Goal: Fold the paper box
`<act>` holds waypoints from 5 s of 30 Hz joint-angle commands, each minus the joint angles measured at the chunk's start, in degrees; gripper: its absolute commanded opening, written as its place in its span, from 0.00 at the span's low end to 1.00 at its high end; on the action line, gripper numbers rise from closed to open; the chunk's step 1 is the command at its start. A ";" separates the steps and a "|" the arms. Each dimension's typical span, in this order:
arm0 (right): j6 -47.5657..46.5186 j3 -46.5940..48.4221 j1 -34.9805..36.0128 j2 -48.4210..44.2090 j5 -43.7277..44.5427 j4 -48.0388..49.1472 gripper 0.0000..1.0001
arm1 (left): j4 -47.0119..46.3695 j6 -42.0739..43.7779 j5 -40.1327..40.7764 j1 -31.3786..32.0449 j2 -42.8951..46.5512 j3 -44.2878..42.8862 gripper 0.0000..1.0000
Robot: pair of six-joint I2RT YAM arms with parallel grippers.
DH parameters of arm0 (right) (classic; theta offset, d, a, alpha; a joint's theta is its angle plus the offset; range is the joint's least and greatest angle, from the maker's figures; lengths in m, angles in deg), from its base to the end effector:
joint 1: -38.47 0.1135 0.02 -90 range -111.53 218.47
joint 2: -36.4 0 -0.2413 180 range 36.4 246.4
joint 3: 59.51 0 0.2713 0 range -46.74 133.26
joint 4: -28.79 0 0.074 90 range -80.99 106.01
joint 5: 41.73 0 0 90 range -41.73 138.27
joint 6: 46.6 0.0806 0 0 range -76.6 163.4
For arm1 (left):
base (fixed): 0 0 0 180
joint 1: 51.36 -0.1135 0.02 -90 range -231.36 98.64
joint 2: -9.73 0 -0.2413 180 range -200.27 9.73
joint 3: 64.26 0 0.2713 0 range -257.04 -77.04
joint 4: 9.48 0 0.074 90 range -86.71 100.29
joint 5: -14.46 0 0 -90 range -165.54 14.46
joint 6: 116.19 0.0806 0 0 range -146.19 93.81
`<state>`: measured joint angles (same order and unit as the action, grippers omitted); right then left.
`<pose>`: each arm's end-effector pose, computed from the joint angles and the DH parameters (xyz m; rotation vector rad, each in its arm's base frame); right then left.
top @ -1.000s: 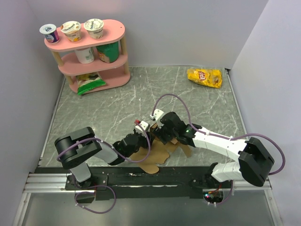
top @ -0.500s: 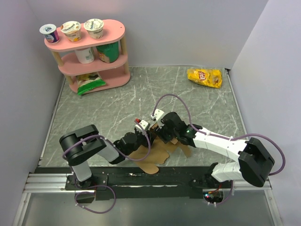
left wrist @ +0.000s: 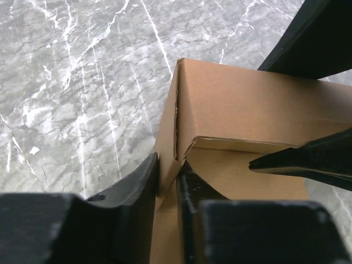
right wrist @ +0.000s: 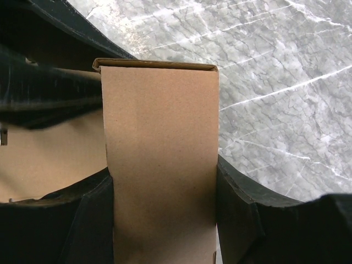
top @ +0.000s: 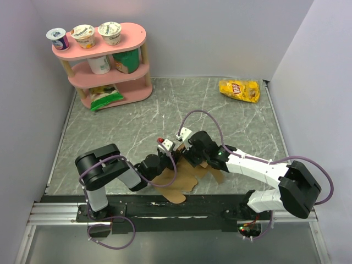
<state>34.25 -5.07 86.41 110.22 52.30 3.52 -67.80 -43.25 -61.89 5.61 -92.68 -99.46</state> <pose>0.2176 0.2327 0.1467 -1.0978 2.0908 0.2492 0.1944 -0.2642 0.0755 0.4339 1.7264 -0.7431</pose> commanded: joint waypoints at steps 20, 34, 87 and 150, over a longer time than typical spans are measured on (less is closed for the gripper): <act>0.27 -0.10 0.92 2.03 6.16 -1.04 0.54 | 10.52 -4.30 21.66 1.91 -0.33 -5.88 0.01; 1.59 -0.80 1.01 2.29 8.80 0.45 0.48 | 23.54 -10.09 36.36 5.17 -0.77 -9.23 0.01; 23.83 5.09 0.13 -18.19 21.98 -1.58 0.98 | 51.29 -11.84 2.56 -1.48 48.78 -3.06 0.95; 22.25 -0.72 5.23 -6.05 30.96 5.20 0.98 | 34.79 -23.73 -24.02 -18.30 12.94 -5.53 0.20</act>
<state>57.44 -7.86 91.48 107.01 85.72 11.76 -40.43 -68.06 -87.27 -12.70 -77.40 -106.41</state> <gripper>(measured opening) 0.960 0.214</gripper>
